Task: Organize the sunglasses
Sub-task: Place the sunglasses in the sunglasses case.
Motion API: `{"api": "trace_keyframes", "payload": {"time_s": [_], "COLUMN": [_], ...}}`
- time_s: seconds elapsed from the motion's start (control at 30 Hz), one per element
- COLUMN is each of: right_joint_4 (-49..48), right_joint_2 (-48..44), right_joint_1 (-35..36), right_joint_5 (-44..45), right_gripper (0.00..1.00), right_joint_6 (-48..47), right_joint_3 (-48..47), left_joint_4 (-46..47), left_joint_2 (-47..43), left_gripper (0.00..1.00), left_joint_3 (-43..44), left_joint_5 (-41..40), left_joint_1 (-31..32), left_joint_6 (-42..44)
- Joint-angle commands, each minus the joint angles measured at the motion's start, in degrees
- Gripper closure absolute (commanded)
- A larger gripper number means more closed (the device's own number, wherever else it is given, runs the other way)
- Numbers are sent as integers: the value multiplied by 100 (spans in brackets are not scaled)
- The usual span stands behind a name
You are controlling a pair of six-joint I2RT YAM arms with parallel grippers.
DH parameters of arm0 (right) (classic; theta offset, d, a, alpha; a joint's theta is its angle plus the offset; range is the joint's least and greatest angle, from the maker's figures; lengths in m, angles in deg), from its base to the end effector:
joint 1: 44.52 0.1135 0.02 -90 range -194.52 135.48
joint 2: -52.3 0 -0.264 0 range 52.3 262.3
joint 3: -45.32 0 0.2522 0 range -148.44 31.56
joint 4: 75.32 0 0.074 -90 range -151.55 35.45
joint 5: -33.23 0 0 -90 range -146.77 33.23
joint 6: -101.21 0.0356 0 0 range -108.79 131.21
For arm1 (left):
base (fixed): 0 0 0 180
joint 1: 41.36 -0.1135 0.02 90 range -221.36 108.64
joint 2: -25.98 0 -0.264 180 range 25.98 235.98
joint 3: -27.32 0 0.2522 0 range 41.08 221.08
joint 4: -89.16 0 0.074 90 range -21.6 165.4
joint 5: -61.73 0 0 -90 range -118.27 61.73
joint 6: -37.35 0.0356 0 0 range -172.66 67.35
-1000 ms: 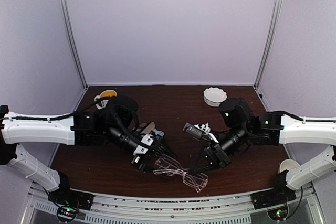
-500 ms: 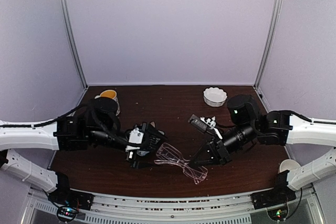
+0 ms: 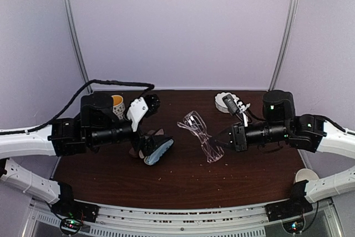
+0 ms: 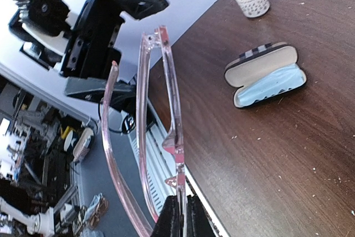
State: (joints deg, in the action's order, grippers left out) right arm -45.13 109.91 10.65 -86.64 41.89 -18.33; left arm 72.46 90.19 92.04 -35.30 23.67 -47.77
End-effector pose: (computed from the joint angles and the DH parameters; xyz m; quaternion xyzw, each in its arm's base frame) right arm 0.1140 0.1949 0.3201 -0.3089 0.7629 0.5161 0.2372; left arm 0.1147 -0.2360 0.3230 0.4271 0.6752 -0.2579 0.5432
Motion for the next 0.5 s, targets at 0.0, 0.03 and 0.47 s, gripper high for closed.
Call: {"api": "trace_keyframes", "payload": {"time_s": [0.0, 0.03, 0.47], "right_joint_4": [-488, -539, -1288], "right_joint_2": [-193, -190, -113], "right_joint_1": [-37, -38, -42], "right_joint_5": [1036, 1115, 1727], "right_gripper": [100, 100, 100], "right_joint_6": [593, 666, 1370], "right_joint_3": [-173, -186, -185], "left_joint_4": [-38, -54, 1013], "left_joint_2": [18, 20, 79], "left_gripper": [2, 2, 2], "left_joint_3": [447, 513, 408], "left_joint_5": [-46, -30, 973], "left_joint_1": [-9, -8, 26], "left_joint_6": [-1113, -1244, -1615]}}
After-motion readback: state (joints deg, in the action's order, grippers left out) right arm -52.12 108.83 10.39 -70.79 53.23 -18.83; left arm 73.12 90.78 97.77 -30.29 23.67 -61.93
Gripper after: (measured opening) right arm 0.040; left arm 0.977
